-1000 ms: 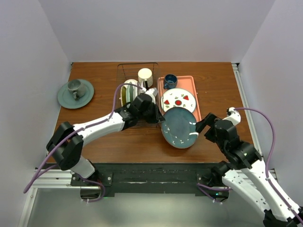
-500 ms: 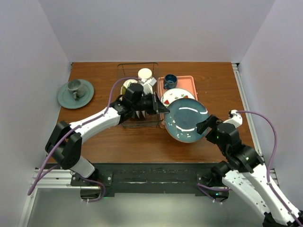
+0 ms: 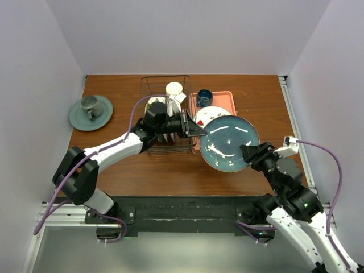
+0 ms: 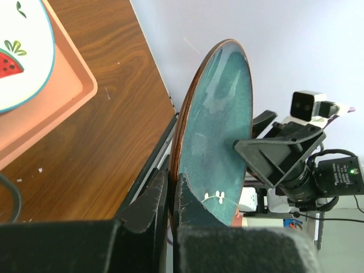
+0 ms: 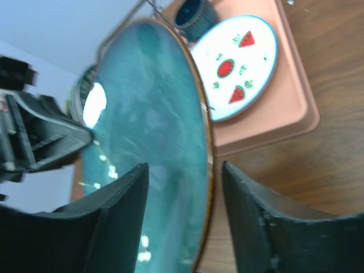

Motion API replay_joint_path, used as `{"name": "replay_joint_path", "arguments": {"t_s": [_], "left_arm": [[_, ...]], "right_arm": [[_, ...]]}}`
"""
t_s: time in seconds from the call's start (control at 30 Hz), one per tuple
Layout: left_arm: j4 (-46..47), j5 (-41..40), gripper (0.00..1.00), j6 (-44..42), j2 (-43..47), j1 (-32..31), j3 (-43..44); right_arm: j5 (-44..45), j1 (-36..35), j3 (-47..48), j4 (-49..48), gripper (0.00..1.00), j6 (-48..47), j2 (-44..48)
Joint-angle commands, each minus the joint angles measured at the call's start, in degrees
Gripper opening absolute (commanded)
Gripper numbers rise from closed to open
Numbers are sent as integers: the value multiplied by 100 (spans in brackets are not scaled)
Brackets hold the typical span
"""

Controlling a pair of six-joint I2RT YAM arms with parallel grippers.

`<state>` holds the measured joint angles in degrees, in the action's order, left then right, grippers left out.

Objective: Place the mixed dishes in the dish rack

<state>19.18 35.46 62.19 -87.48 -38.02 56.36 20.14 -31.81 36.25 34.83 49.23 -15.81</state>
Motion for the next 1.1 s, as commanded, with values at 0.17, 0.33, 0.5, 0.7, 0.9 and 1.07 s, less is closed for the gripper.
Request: {"name": "replay_joint_path", "arguments": {"t_s": [0.17, 0.33, 0.5, 0.7, 0.9, 1.07], "left_arm": [[1079, 505, 0, 320, 697, 5, 104], [1132, 848, 20, -58, 662, -4, 200], [1316, 979, 48, -470, 706, -21, 69], [1159, 1182, 58, -1050, 698, -74, 121], [851, 1418, 56, -1508, 513, -100, 174], [930, 1709, 46, -1658, 363, -135, 139]], "right_arm": [[-54, 0, 286, -451, 0, 60, 140], [-186, 8, 497, -600, 0, 87, 368], [-597, 0, 953, -793, 0, -115, 238], [-924, 8, 1218, -890, 0, -265, -80], [-1161, 8, 1218, -1127, 0, -230, -159], [-1407, 0, 1209, -1338, 0, -370, -273]]}}
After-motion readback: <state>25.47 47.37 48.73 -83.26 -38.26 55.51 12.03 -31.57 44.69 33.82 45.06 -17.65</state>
